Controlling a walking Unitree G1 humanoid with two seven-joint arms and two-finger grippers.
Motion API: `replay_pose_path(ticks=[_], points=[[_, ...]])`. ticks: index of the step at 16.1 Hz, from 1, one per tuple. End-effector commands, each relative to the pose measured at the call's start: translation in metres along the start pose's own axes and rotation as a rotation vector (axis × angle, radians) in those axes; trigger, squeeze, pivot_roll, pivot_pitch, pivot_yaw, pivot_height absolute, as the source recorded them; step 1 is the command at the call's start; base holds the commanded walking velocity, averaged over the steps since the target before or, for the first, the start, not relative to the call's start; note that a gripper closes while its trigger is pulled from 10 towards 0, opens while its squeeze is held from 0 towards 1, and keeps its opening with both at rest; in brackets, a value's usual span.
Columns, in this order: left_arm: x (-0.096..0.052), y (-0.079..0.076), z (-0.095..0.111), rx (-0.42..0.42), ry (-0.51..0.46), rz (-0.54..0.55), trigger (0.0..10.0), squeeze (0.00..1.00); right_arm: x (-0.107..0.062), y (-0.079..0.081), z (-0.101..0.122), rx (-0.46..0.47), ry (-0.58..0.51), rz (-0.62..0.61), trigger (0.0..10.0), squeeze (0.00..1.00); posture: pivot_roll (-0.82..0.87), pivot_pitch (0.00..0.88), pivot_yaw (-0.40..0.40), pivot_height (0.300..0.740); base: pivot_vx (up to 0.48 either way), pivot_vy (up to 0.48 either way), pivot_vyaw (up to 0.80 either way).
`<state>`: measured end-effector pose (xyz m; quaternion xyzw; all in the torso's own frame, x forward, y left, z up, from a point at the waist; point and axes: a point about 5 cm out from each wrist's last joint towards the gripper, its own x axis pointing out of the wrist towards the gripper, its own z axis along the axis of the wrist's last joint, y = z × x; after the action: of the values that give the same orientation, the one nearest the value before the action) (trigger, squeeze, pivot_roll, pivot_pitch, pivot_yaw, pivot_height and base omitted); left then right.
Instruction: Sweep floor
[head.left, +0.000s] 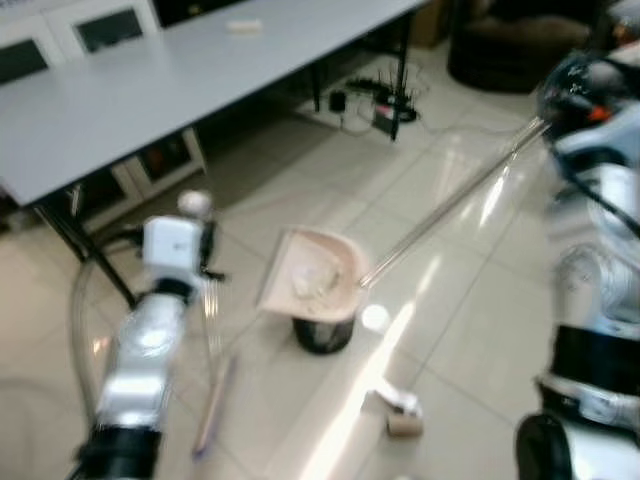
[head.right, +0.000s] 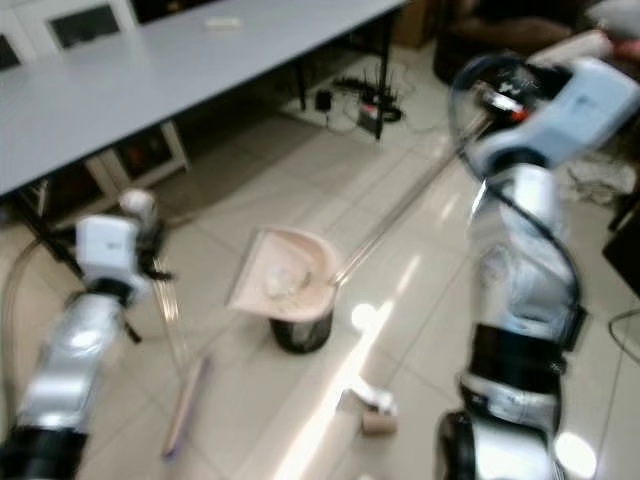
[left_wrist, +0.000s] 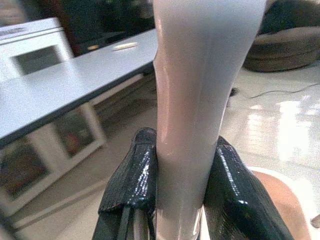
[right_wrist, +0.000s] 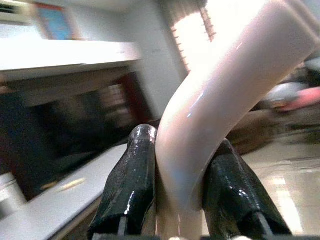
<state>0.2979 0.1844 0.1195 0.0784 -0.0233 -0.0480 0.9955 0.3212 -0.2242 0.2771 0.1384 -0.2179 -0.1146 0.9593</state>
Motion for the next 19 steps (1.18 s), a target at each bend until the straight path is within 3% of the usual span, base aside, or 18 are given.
replay_pose_path(ticks=[1, 13, 19], points=[[0.002, 0.008, 0.009, 0.007, -0.042, 0.018, 10.0, 0.0, 0.001, 0.012, 0.007, 0.017, -0.038, 0.039, 10.0, 0.0, -0.01, 0.036, 0.051, 0.74, 0.401, 0.0, 0.0], [-0.003, 0.014, 0.006, 0.011, -0.035, 0.034, 10.0, 0.0, -0.007, 0.015, -0.008, 0.011, 0.026, 0.089, 10.0, 0.0, 0.0, 0.054, 0.046, 0.74, 0.395, 0.0, 0.0], [-0.005, 0.014, 0.004, 0.033, -0.012, 0.025, 10.0, 0.0, -0.006, 0.019, -0.01, 0.035, 0.007, 0.08, 10.0, 0.0, 0.01, 0.065, 0.045, 0.74, 0.0, 0.0, 0.0]])
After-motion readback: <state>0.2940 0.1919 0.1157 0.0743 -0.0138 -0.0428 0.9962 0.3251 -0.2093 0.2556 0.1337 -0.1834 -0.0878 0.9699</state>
